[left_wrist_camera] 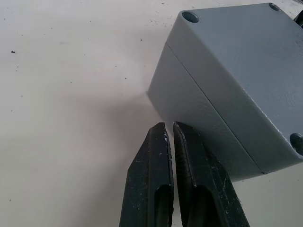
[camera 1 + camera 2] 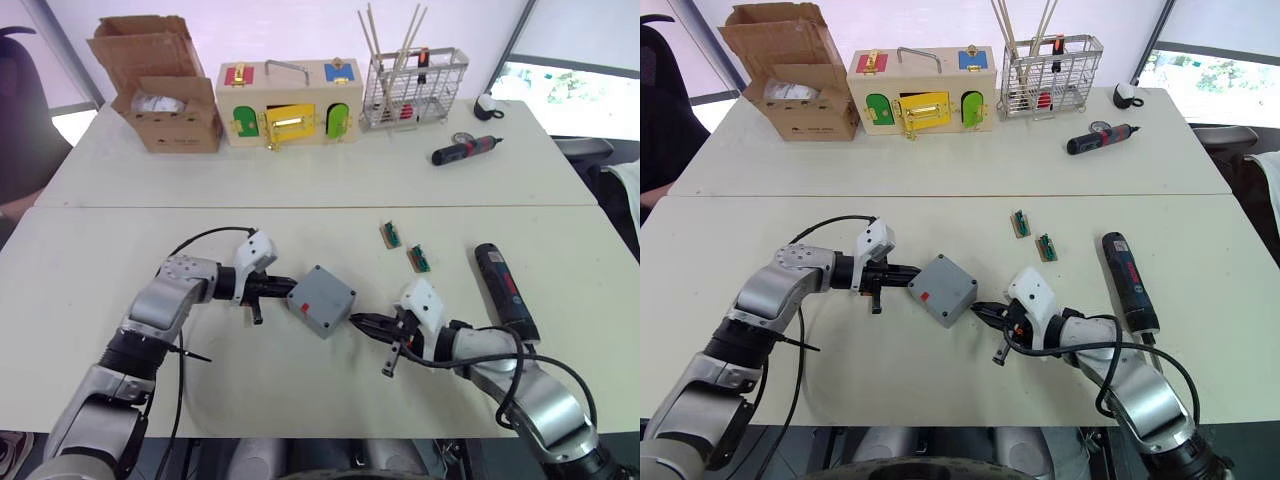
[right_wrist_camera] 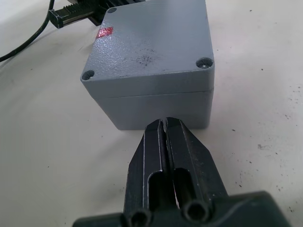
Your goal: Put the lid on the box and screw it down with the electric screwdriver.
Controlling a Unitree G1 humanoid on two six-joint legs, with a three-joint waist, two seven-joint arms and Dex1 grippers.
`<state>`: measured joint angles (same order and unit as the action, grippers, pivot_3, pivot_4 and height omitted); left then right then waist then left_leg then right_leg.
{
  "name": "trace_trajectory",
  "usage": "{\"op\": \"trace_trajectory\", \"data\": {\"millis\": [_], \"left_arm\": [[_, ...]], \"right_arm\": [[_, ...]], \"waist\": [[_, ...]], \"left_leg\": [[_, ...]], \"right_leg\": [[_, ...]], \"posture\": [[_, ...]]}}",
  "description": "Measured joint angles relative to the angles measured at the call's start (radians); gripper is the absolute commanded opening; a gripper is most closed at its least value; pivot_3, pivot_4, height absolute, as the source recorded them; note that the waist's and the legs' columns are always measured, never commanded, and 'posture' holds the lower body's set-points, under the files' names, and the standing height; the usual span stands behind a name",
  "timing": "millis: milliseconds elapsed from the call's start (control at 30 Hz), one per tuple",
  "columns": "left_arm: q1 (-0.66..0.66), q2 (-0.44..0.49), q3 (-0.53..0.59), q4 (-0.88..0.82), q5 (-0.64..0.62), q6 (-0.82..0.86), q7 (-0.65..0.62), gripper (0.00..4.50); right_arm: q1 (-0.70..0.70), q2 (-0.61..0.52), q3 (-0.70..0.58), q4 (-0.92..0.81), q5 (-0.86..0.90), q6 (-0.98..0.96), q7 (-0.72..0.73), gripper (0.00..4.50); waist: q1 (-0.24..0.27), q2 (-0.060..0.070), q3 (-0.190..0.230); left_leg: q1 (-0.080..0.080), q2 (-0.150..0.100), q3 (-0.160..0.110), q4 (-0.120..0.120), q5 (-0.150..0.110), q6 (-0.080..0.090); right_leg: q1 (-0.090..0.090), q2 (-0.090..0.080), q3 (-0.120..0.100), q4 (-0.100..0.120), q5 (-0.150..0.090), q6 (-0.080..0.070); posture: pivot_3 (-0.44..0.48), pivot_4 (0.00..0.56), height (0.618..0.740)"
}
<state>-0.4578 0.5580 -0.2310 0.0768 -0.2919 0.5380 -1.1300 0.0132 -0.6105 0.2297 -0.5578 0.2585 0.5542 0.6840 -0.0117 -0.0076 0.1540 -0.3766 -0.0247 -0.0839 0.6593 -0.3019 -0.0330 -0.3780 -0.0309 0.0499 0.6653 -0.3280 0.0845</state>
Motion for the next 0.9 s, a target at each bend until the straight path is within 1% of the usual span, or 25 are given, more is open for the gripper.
{"op": "trace_trajectory", "data": {"millis": [367,600,900], "left_arm": [[0.083,0.033,-0.001,-0.136,-0.005,0.065,-0.007,0.19],[0.111,0.034,-0.001,-0.18,-0.015,0.102,-0.008,0.19],[0.111,0.033,-0.015,-0.197,-0.03,0.111,-0.012,0.19]], "right_arm": [[-0.066,-0.009,-0.008,0.128,-0.014,-0.05,0.071,0.04],[-0.076,-0.011,-0.015,0.161,-0.021,-0.075,0.091,0.04],[-0.096,-0.01,-0.024,0.193,-0.029,-0.091,0.097,0.04]], "waist": [[0.001,0.0,0.0],[0.001,0.0,0.0],[0.001,0.0,0.0]], "left_leg": [[0.0,0.0,0.0,0.0,0.0,0.0],[0.0,0.0,0.0,0.0,0.0,0.0],[0.0,0.0,0.0,0.0,0.0,0.0]], "right_leg": [[0.0,0.0,0.0,0.0,0.0,0.0],[0.0,0.0,0.0,0.0,0.0,0.0],[0.0,0.0,0.0,0.0,0.0,0.0]], "posture": [[0.0,0.15,0.74],[0.0,0.15,0.74],[0.0,0.15,0.74]]}}
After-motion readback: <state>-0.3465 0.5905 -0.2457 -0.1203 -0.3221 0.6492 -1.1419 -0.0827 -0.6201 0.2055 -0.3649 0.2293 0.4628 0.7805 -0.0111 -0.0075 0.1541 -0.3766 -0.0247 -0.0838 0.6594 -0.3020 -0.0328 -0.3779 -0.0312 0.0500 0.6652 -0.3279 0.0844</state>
